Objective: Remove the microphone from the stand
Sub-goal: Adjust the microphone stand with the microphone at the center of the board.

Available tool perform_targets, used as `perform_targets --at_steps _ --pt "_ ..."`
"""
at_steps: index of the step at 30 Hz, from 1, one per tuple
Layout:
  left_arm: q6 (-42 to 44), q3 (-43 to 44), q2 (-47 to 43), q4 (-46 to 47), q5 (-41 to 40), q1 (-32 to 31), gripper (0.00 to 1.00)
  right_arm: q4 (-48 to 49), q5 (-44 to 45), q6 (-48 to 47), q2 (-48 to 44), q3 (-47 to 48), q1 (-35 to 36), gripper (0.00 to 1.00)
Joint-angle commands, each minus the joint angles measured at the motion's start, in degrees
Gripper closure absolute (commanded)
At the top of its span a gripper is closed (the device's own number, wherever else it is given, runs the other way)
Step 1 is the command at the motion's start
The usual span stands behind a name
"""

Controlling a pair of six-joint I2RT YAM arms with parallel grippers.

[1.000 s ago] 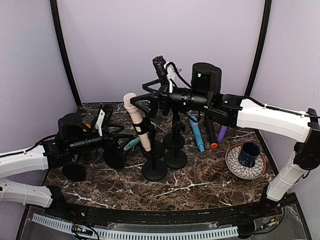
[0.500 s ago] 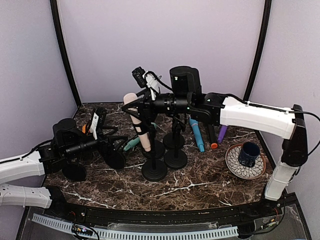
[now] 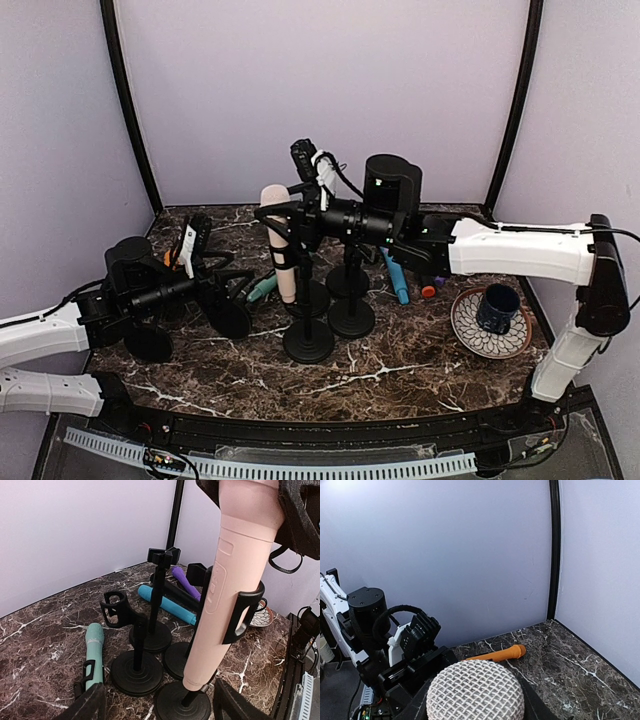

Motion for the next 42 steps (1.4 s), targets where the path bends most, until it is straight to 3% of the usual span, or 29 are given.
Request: perform_targets --at_steps 1,4,9,14,27,34,42 --pt "0.49 -0.94 -0.91 0.17 -0.79 0.25 0.25 9.48 0.93 4.05 -2.25 -3.37 0.50 0.89" --pt "0.53 -0.99 -1.03 0.11 -0.88 0.27 0.25 10.10 1.07 4.17 -1.87 -4.18 0.53 0.85" --pt "0.72 -1.01 -1.66 0.05 -1.13 0.22 0.25 9.20 1.00 4.30 -2.32 -5.22 0.51 0.42" --pt "0.69 -1.11 -1.51 0.20 -1.05 0.22 0.25 9.52 1.34 4.16 -2.97 -5.72 0.48 0.24" --pt "0.12 0.37 0.26 1.62 2.98 0.24 0.24 6.44 4.43 4.22 -4.23 -5.02 0.48 0.09" --pt "-4.74 3.12 9.35 6.77 9.73 -0.01 0.30 -15.24 13.70 4.00 -0.95 5.95 0.48 0.02" --pt "-7.89 3.83 14.25 12.69 5.65 -5.24 0.31 -26.47 12.58 2.70 1.72 10.87 0.48 0.06"
